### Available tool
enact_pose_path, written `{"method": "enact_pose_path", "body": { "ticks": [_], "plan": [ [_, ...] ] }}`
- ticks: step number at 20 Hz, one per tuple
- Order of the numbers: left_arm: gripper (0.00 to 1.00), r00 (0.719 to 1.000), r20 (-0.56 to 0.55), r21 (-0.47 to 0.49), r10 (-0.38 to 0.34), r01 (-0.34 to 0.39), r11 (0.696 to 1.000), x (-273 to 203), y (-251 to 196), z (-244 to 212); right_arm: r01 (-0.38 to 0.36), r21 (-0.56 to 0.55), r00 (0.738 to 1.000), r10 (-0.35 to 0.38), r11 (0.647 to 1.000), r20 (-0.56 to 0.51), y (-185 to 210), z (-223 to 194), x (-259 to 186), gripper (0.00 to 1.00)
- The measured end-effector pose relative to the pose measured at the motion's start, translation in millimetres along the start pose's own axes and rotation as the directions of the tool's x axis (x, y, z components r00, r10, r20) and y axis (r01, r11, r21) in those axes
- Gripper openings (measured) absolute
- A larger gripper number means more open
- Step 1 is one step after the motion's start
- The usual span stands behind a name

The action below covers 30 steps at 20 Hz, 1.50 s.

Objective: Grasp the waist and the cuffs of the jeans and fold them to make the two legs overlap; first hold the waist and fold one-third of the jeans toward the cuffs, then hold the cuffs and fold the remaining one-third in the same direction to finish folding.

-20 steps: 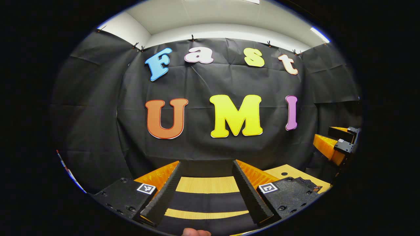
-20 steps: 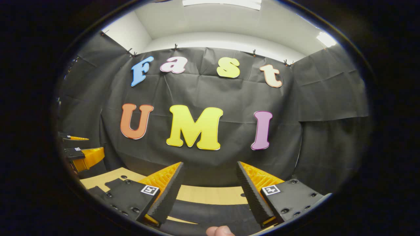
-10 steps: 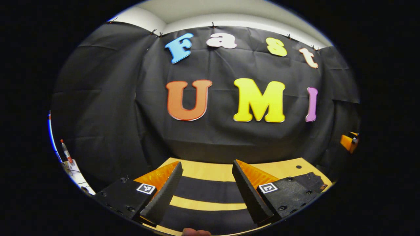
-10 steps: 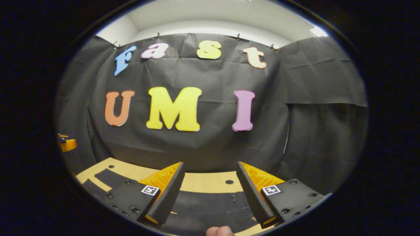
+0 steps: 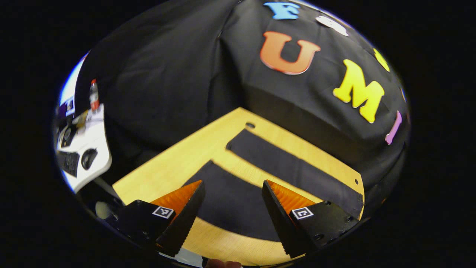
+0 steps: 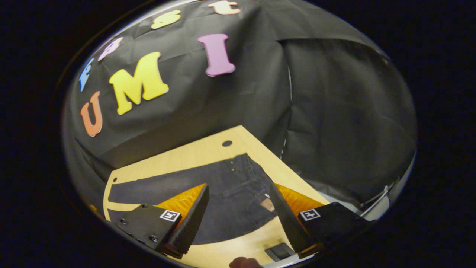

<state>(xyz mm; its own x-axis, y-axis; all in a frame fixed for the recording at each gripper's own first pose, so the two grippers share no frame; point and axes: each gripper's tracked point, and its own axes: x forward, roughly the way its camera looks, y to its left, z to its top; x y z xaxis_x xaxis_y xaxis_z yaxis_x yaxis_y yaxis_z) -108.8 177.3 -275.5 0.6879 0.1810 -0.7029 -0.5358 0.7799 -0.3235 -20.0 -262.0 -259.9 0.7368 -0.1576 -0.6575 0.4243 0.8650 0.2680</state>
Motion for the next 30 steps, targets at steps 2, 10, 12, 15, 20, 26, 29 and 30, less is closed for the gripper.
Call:
{"method": "enact_pose_path", "body": {
  "ticks": [2,10,12,15,20,26,29,30],
  "plan": [
    [0.99,0.997,-0.08,-0.156,0.01,-0.022,0.987,2,22,-22,0.007,0.143,0.995,0.007,0.99,-0.097,-17,-25,19,1.0],
    [1.0,0.976,-0.204,-0.69,-0.077,-0.087,0.718,31,46,-56,0.129,0.468,0.934,0.051,0.874,-0.353,-61,-94,59,0.98],
    [1.0,0.979,-0.187,-0.719,-0.082,-0.08,0.69,39,44,-49,0.154,0.493,0.928,0.047,0.856,-0.37,-65,-98,70,0.92],
    [1.0,0.981,-0.173,-0.712,-0.091,-0.061,0.7,54,38,-37,0.175,0.51,0.918,0.048,0.842,-0.394,-66,-102,83,0.98],
    [0.98,0.98,-0.178,-0.691,-0.085,-0.063,0.72,71,26,-29,0.17,0.516,0.92,0.053,0.839,-0.389,-59,-91,101,0.95],
    [0.98,0.976,-0.191,-0.695,-0.102,-0.061,0.717,86,15,-21,0.204,0.548,0.917,0.038,0.811,-0.397,-58,-89,104,0.98],
    [0.82,0.972,-0.222,-0.673,-0.083,-0.09,0.734,94,12,-21,0.266,0.518,0.889,0.001,0.813,-0.458,-59,-93,107,0.97],
    [1.0,0.97,-0.235,-0.664,-0.069,-0.108,0.74,98,13,-23,0.27,0.504,0.884,-0.004,0.82,-0.467,-60,-93,108,0.84]
  ]
}}
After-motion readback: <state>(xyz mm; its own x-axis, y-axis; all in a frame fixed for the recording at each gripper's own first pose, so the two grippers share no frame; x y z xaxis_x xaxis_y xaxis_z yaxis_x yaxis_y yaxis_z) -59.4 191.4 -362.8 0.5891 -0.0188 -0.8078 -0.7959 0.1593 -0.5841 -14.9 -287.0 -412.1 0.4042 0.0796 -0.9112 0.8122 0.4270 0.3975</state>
